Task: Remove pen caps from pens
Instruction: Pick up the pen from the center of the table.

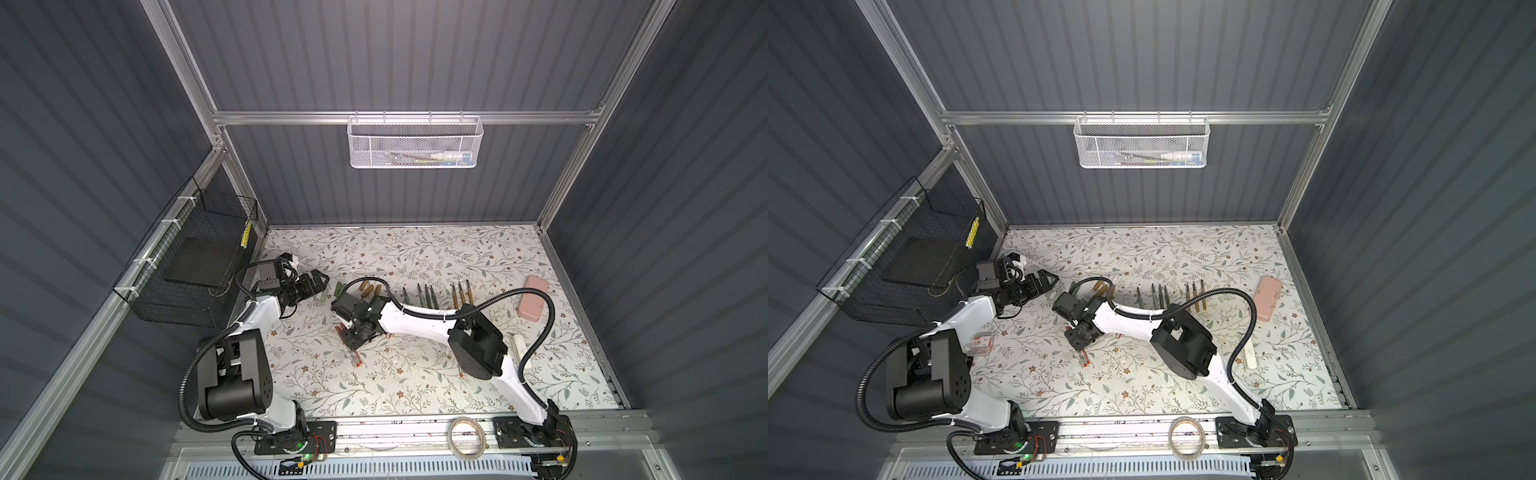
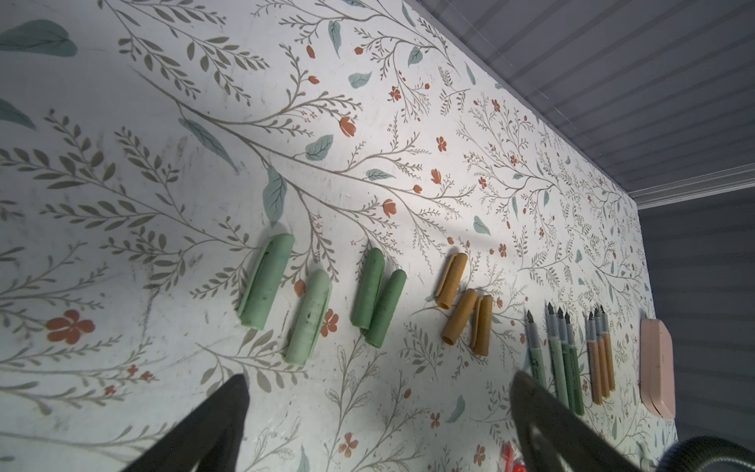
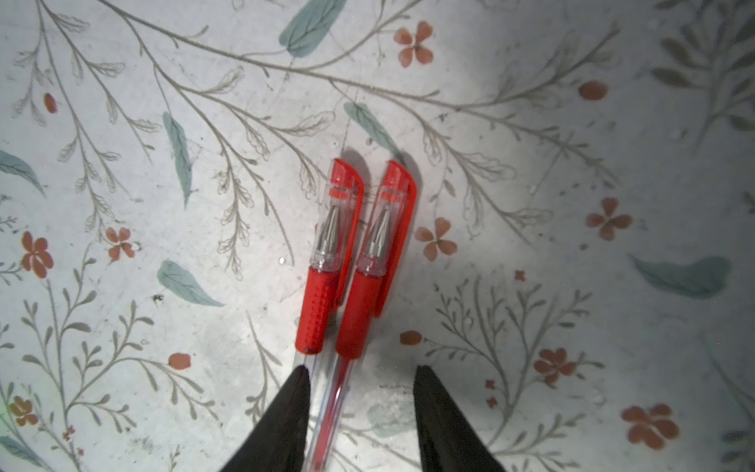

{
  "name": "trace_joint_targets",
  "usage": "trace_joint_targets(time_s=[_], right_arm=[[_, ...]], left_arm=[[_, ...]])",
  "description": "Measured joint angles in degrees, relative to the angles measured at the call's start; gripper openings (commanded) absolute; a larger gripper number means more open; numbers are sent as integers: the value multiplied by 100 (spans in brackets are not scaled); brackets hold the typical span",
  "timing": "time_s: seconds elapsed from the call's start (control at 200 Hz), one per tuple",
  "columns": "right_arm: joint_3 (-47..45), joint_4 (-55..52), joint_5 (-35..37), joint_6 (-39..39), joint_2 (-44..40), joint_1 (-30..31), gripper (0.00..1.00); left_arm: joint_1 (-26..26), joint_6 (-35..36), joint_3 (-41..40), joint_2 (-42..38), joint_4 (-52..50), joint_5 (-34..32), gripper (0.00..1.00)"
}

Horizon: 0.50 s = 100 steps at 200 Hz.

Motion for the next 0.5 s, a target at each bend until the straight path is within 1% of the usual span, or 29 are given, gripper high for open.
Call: trace_joint_targets(time_s=[0.16, 0.355, 0.5], right_arm=[[-85, 2, 39, 7, 0, -2, 39], [-157, 28, 151, 11, -20, -2, 34], [-404, 61, 271, 33, -166, 2, 24]], left_arm=[[39, 0, 0, 0, 0, 0, 100], [59, 0, 0, 0, 0, 2, 100], [63, -2, -24, -2, 44, 13, 100]])
